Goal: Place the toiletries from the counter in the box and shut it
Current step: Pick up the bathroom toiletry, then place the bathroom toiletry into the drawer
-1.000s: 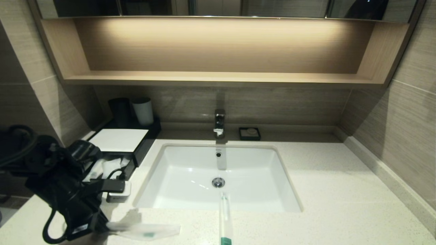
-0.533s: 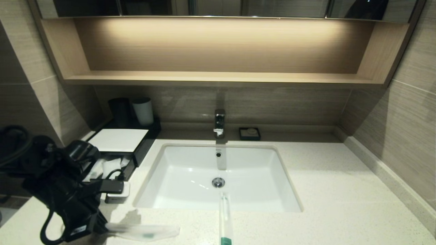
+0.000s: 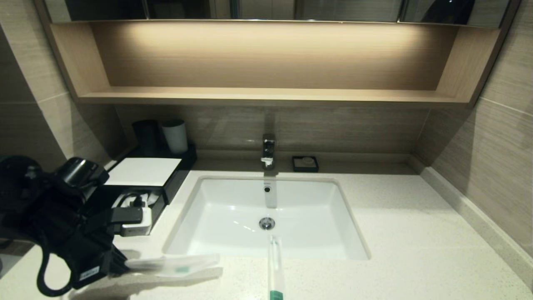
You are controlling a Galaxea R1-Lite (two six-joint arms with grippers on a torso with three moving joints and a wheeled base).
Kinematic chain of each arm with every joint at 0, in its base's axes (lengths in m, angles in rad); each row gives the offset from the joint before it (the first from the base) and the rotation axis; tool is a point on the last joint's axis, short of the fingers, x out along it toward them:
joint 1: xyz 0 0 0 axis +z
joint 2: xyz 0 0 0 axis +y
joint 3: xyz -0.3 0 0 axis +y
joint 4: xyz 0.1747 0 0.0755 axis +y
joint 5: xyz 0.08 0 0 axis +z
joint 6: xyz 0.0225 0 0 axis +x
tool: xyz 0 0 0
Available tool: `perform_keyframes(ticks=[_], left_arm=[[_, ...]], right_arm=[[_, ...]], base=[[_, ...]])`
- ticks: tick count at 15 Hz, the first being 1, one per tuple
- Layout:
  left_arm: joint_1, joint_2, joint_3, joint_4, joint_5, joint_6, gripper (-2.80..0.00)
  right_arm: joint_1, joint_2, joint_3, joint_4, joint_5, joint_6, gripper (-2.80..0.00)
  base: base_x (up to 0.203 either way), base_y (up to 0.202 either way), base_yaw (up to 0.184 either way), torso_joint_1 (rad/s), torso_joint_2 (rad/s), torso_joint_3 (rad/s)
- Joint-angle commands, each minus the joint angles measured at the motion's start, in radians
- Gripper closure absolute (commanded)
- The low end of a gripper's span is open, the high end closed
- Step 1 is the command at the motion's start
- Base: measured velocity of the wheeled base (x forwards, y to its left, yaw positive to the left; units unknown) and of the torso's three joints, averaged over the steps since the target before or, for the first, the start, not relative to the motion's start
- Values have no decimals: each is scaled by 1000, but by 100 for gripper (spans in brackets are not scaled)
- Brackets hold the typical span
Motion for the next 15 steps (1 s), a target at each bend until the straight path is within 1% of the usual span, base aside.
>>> perform_keyframes(ticks=[1, 2, 3, 5, 6, 7, 9, 11, 15], left_arm=[[0, -54, -23, 17, -6, -37, 0], [0, -59, -49, 45, -11, -69, 0], [-1, -61, -84, 99, -22, -106, 0], [0, -60, -172, 229, -69, -183, 0], [0, -63, -215, 296, -98, -226, 0], [0, -68, -246, 341, -116, -278, 0], [0, -86, -276, 362, -123, -396, 0], [0, -97, -305, 365, -123, -536, 0], [1, -158, -320, 366, -110, -790, 0]], right_arm=[[0, 0, 2, 0, 0, 0, 0], [0, 0, 2, 0, 0, 0, 0], [0, 0, 2, 0, 0, 0, 0], [0, 0, 2, 0, 0, 0, 0], [0, 0, 2, 0, 0, 0, 0], [0, 0, 2, 0, 0, 0, 0], [0, 0, 2, 0, 0, 0, 0], [0, 0, 2, 0, 0, 0, 0], [0, 0, 2, 0, 0, 0, 0]], base=[[0, 0, 0, 0, 0, 0], [0, 0, 0, 0, 0, 0], [0, 0, 0, 0, 0, 0], [0, 0, 0, 0, 0, 0], [0, 0, 0, 0, 0, 0], [0, 0, 0, 0, 0, 0], [0, 0, 0, 0, 0, 0], [0, 0, 0, 0, 0, 0], [0, 0, 0, 0, 0, 0]])
